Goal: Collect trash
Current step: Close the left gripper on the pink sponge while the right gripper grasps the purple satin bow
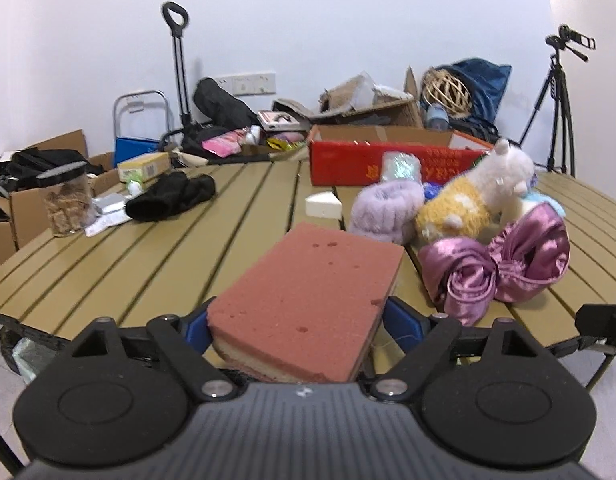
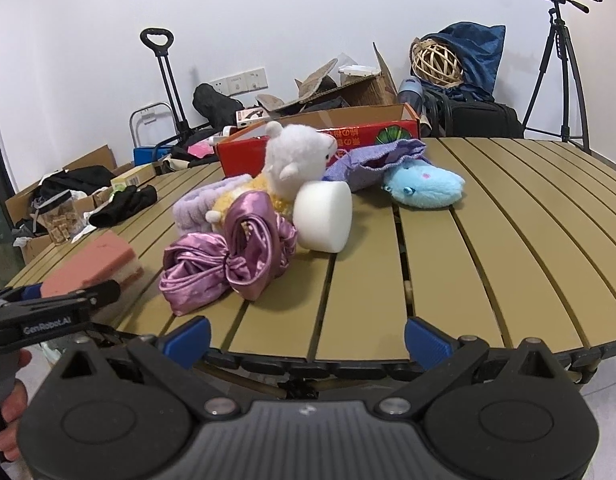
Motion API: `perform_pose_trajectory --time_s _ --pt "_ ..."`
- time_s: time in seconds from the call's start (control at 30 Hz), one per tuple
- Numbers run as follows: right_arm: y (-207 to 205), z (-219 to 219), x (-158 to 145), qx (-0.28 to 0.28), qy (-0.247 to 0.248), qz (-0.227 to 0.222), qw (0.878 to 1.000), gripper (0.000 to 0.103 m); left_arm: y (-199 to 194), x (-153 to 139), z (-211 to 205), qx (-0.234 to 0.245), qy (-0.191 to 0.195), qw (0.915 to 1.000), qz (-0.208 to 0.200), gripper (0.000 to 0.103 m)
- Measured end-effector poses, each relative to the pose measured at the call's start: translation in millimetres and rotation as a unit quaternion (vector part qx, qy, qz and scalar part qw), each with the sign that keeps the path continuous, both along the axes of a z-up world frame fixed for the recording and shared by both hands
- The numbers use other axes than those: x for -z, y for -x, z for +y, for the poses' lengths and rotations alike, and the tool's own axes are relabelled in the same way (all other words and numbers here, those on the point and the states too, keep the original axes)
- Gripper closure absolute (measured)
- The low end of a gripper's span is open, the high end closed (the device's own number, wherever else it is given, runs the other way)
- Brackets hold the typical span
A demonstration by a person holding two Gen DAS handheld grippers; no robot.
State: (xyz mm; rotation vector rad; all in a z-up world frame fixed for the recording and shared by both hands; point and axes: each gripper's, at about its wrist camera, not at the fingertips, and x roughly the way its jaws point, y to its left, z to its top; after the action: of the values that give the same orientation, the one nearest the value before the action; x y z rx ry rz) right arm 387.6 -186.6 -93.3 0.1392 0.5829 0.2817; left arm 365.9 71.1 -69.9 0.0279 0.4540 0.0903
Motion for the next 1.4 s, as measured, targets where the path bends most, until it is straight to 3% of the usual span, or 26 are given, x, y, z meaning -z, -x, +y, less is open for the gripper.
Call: perform_pose_trajectory --time_s 0.47,0.93,1.23,1.33,1.4 --pt "-32.1 49.4 -10.4 -0.025 -0.013 -0.039 0.999 0.0 16.5 -17.0 33.0 -0.057 0.03 0.9978 -0.014 0.017" --pt "-66.4 86.7 4.5 -0.023 0.029 -0.02 0.999 0.0 13.8 -13.4 37.4 -0.057 0.036 0.9977 -0.004 0.017" --pt "-62.7 90.9 9.4 -0.028 0.041 -0.039 0.998 0.018 11.3 -11.4 38.8 -0.065 0.036 0.9972 0.002 0.017" --pt "-60.1 89.6 8.1 -0.032 0.039 -0.048 0.998 0.028 11.1 -11.1 40.3 -0.067 0.037 0.997 0.003 0.017" --pt "-57.3 87.9 6.7 -0.037 0.036 -0.055 0.997 0.04 10.3 -10.7 40.9 -0.069 0.036 0.9969 0.004 0.017"
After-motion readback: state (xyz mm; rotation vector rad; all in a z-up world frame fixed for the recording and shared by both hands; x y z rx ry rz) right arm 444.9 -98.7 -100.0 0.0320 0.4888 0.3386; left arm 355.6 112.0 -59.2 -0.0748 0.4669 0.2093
